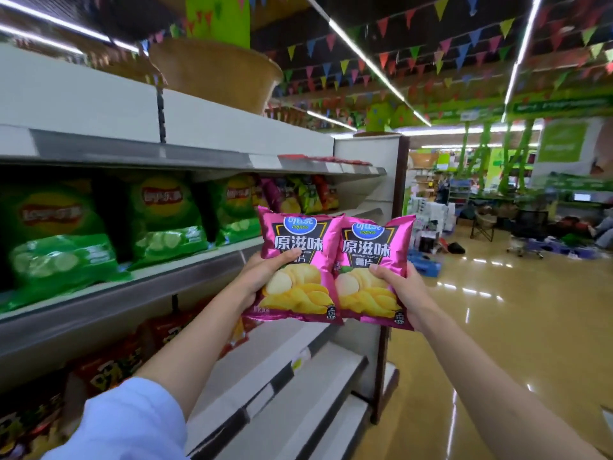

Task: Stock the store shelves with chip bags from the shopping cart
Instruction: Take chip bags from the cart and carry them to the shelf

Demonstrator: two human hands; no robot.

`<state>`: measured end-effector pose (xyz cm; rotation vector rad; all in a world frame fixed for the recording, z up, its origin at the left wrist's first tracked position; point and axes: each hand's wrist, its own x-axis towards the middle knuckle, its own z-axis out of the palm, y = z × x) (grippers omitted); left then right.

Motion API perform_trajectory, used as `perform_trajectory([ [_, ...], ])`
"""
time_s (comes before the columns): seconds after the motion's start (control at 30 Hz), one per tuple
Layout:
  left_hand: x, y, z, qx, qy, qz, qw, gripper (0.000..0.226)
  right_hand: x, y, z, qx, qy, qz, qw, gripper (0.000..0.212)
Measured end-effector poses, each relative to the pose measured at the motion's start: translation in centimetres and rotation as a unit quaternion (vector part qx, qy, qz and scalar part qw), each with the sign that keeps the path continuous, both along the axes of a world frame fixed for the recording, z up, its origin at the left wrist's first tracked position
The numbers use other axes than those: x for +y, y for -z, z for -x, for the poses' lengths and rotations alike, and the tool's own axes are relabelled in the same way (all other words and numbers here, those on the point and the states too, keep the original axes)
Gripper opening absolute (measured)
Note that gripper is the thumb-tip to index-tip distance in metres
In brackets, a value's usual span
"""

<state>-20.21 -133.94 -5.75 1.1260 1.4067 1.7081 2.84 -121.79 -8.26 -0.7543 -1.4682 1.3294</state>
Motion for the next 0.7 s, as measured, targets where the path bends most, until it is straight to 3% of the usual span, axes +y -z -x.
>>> perform_trajectory([
  [0.17, 7.6, -1.0, -0.1, -0.006, -0.006, -0.001, 1.000, 0.029, 8.6, -1.0, 0.3, 0.004, -0.030, 0.005, 1.000, 0.051],
  [0.33, 14.5, -1.4, 0.4, -0.001, -0.013, 0.021, 1.000, 0.038, 15.5, -0.6, 1.4, 0.020, -0.047, 0.009, 0.999, 0.012],
  [0.43, 18.3, -2.0, 1.4, 0.012, -0.031, 0.026, 0.999, 0.050, 19.7, -1.0, 2.2, 0.035, -0.053, 0.002, 0.998, 0.009],
  [0.57, 22.9, -3.9, 3.3, 0.006, -0.061, 0.046, 0.997, 0.092, 25.4, -2.8, 4.1, 0.046, -0.109, -0.002, 0.993, 0.012],
  [0.63, 25.4, -5.0, 4.5, -0.001, -0.059, 0.061, 0.996, 0.088, 28.7, -4.0, 5.7, 0.042, -0.139, 0.006, 0.989, 0.017],
  [0.7, 27.6, -6.2, 5.7, -0.012, -0.066, 0.071, 0.995, 0.055, 31.9, -5.3, 7.5, 0.026, -0.164, 0.019, 0.986, 0.024],
])
